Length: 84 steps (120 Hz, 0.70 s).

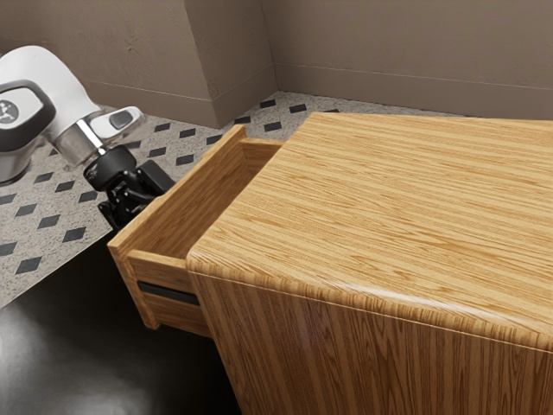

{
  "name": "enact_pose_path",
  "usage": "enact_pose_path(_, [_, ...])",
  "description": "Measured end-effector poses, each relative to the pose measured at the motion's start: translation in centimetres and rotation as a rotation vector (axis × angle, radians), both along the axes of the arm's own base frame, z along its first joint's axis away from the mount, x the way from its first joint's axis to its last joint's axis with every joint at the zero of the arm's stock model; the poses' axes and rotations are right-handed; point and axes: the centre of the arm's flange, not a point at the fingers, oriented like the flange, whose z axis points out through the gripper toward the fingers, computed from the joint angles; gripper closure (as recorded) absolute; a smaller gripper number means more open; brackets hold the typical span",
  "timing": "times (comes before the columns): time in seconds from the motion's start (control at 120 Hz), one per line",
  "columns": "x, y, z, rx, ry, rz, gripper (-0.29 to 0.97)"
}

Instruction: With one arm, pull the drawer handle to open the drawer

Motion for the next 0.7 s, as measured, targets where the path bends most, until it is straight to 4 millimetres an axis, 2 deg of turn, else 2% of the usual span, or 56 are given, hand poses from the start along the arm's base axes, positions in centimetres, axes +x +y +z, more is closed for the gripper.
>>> enact_pose_path(0.7, [-3.1,5.1,-0.2,-0.041,0.005,0.027,0.01])
